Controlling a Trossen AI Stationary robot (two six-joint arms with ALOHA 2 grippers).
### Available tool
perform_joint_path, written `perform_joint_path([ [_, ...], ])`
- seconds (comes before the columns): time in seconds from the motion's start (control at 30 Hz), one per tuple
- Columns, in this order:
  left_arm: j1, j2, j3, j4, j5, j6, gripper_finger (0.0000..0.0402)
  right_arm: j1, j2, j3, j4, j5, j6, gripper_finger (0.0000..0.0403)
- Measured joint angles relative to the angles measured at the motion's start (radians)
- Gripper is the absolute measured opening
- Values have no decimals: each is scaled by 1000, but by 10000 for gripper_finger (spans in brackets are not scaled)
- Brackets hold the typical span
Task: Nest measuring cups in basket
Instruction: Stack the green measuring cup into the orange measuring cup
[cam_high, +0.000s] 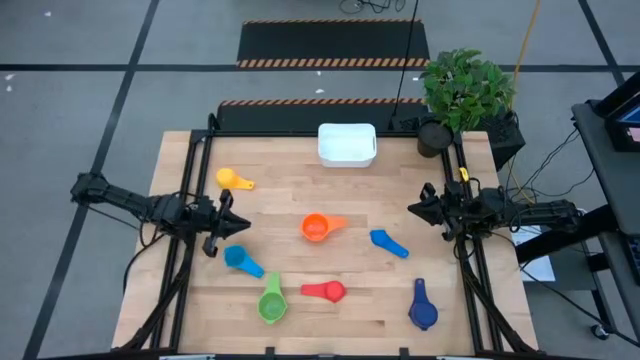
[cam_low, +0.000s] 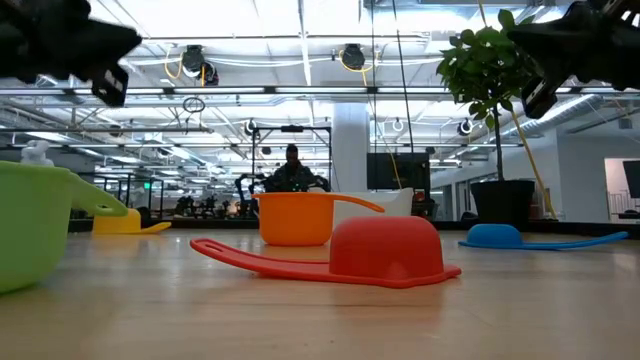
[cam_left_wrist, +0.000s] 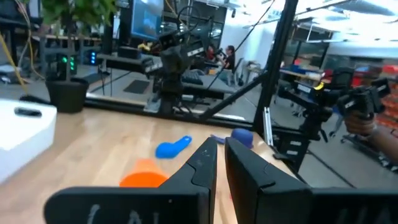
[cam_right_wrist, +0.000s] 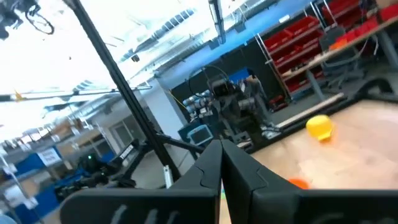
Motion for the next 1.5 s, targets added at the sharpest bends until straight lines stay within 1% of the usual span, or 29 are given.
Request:
perform_joint_path([
  [0.13,-39,150,161,-94,-53,60,35,6,62,0,9,-1,41,0],
  [0.3,-65,365,364,-212,-90,113,35,58,185,0,54,2,40,0],
  [0.43,-71,515,449,-227,-94,161,35,102,290,0,171,6,1,0],
  [0.53,-69,597,486,-222,-96,174,35,132,366,1,274,29,-2,0],
  [0.63,-60,662,508,-226,-107,165,35,152,435,31,282,51,-5,0],
  [0.7,-53,697,521,-228,-134,117,35,164,481,51,248,52,-5,0],
  [0.8,-49,759,551,-225,-189,15,39,171,535,119,206,51,4,0],
  [0.87,-52,806,575,-235,-195,-42,49,171,567,171,170,51,20,0],
  [0.93,-63,852,609,-289,-204,-119,65,171,599,217,163,56,21,0],
  [1.03,-71,908,671,-402,-231,-320,85,171,651,272,155,59,-2,0],
  [1.1,-72,939,708,-470,-233,-446,92,171,680,305,155,59,-27,0],
  [1.17,-79,963,738,-529,-232,-538,94,169,711,339,156,59,-38,0],
  [1.27,-92,1003,778,-614,-216,-648,93,168,749,386,143,62,-64,0],
  [1.37,-103,1042,803,-687,-165,-738,93,168,775,439,90,78,-100,0],
  [1.5,-111,1087,816,-739,-84,-796,93,155,796,475,30,111,-140,0],
])
